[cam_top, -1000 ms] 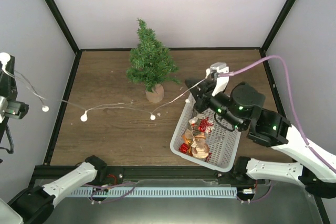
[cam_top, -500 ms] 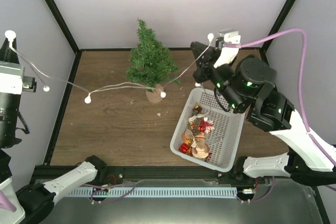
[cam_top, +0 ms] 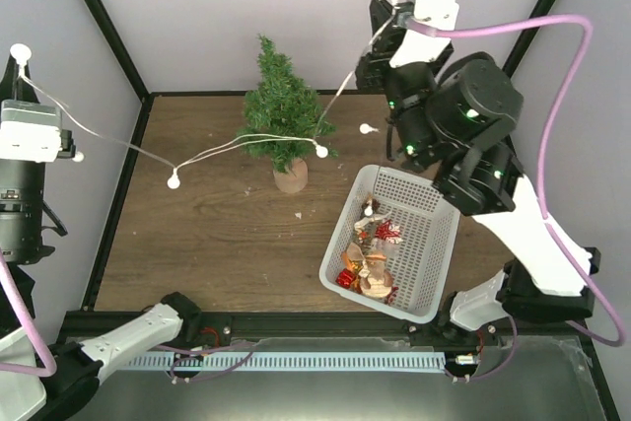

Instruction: Decorate the small christmas tree

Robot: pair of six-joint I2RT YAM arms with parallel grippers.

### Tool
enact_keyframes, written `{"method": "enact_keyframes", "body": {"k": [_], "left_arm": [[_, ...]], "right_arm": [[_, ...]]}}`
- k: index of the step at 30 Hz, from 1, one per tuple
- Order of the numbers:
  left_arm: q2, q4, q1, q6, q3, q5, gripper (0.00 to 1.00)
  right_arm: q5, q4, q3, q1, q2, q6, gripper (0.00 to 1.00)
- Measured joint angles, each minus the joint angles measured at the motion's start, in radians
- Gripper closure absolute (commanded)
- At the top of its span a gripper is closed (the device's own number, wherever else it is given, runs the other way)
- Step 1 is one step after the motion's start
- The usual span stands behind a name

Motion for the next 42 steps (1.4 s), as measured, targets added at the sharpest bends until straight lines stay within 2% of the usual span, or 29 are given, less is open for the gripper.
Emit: {"method": "enact_keyframes", "body": {"k": [5,10,18,26,34,42], "left_arm": [[-0.006,0.027,-0.005,0.037,-0.002,-0.014,1.00],[-0.036,0.058,-0.013,0.088,-0.027,-0.030,1.00],[-0.090,0.100,-0.015,0.169,-0.035,-0.047,1.00],[-0.124,0.111,-0.029,0.211,-0.041,-0.068,1.00],[-0.193,0.114,-0.058,0.261,-0.104,-0.105,1.00],[-0.246,0.102,-0.112,0.306,-0.123,-0.161,1.00]], "right_arm": [[0.049,0.100,0.012,-0.002,0.070,-0.134,0.91],[0.071,0.103,0.010,-0.033,0.088,-0.148,0.87],[0.045,-0.011,-0.007,-0.161,0.072,-0.006,0.70],[-0.016,-0.089,-0.019,-0.238,0.069,0.095,0.67],[-0.160,-0.191,-0.084,-0.412,0.051,0.231,0.62],[-0.274,-0.244,-0.114,-0.502,0.052,0.318,0.59]]}}
